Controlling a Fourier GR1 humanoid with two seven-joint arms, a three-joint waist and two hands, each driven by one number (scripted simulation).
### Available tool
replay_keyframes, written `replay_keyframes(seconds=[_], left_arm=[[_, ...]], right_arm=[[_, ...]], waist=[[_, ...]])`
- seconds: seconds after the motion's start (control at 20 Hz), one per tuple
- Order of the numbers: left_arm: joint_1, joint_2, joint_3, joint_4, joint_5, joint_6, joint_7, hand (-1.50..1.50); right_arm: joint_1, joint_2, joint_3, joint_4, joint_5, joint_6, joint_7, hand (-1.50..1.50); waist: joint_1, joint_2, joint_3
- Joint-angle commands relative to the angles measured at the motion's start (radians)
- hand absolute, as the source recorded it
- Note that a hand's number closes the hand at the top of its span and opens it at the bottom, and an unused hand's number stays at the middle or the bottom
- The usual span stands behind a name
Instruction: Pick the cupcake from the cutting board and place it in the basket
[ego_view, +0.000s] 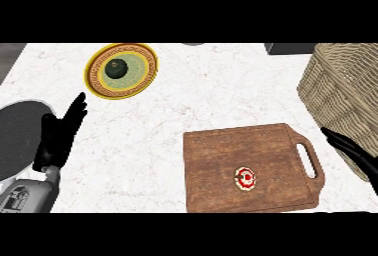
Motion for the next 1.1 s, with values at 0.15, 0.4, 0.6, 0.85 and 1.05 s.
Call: replay_keyframes(seconds=[0.15, 0.4, 0.6, 0.85, 1.05], left_arm=[[-0.012, -0.033, -0.017, 0.0, -0.034, 0.03, 0.0, 0.0], [-0.009, -0.041, -0.012, -0.017, -0.043, -0.007, 0.024, 0.0], [-0.046, -0.078, 0.002, 0.051, -0.065, -0.035, 0.002, 0.0], [-0.051, -0.086, 0.034, 0.054, -0.102, -0.051, 0.001, 0.0], [-0.001, -0.071, 0.054, -0.002, -0.086, -0.08, -0.009, 0.0]], right_arm=[[0.104, -0.313, -0.081, -0.159, -0.035, 0.275, 0.159, -1.5], [0.218, -0.282, -0.135, -0.336, -0.072, 0.344, 0.26, -1.5], [0.214, -0.243, -0.256, -0.339, -0.135, 0.436, 0.298, -1.5], [0.167, -0.089, -0.182, -0.347, -0.014, 0.423, 0.361, -1.5], [0.187, 0.014, -0.128, -0.345, 0.114, 0.352, 0.351, -1.5]], waist=[[0.024, 0.004, 0.004], [0.036, 0.005, 0.005], [0.039, 0.007, 0.006], [0.045, 0.008, 0.006], [0.048, 0.007, 0.006]])
